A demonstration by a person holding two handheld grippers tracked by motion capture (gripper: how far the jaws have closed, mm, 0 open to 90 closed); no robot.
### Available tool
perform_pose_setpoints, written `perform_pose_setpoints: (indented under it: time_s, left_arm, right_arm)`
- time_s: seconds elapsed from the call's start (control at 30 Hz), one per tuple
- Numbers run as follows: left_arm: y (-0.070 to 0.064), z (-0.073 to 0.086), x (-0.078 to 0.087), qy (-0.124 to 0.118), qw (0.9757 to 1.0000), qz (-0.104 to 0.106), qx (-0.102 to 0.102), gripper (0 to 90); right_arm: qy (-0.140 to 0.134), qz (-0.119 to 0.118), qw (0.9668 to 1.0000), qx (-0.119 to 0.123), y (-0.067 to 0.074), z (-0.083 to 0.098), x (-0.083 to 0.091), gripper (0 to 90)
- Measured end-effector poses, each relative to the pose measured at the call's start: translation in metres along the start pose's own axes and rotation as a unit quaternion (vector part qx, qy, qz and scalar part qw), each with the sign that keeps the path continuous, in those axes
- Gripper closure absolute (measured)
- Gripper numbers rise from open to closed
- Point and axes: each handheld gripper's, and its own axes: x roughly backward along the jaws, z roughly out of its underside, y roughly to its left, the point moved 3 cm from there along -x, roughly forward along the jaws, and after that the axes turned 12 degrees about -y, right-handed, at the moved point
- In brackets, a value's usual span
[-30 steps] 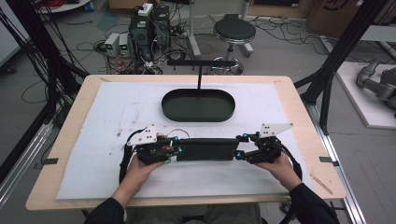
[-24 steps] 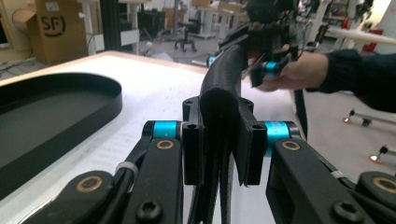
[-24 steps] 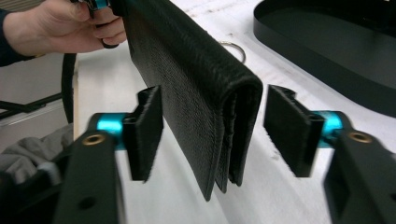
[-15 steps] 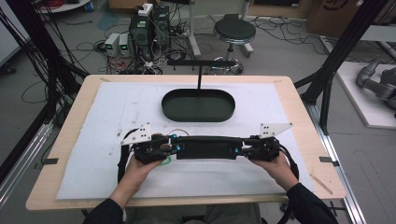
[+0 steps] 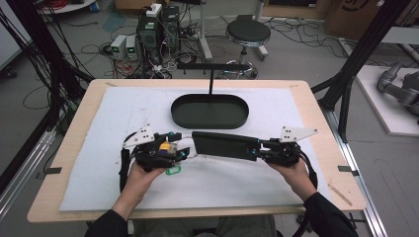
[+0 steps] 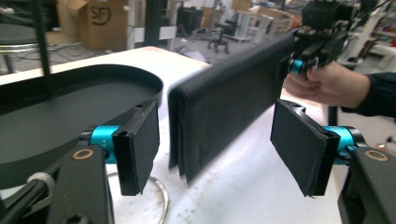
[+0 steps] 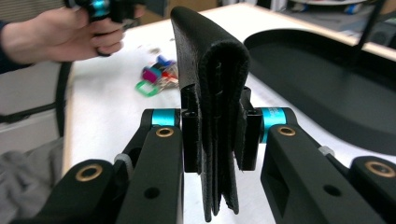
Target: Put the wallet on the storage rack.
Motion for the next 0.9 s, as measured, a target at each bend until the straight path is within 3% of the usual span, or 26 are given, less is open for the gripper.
perform_pose_setpoints:
  time_s: [0.2, 0.5, 0.9]
  left_arm:
    - [-0.007, -0.002, 0.010, 0.008, 0.9998, -0.014, -0.012, 32.6]
    - [-0.017, -0.002, 0.031, 0.008, 0.9989, -0.039, -0.025, 27.3]
    - [-0.021, 0.005, 0.046, 0.005, 0.9979, -0.055, -0.035, 27.2]
  right_arm:
    - [-0.013, 0.041, 0.9991, 0.004, -0.014, -0.010, -0.006, 77.2]
    - [-0.029, 0.092, 0.9953, 0.007, -0.039, -0.028, -0.029, 77.1]
    - [-0.029, 0.115, 0.9929, 0.000, -0.069, -0.035, -0.069, 77.1]
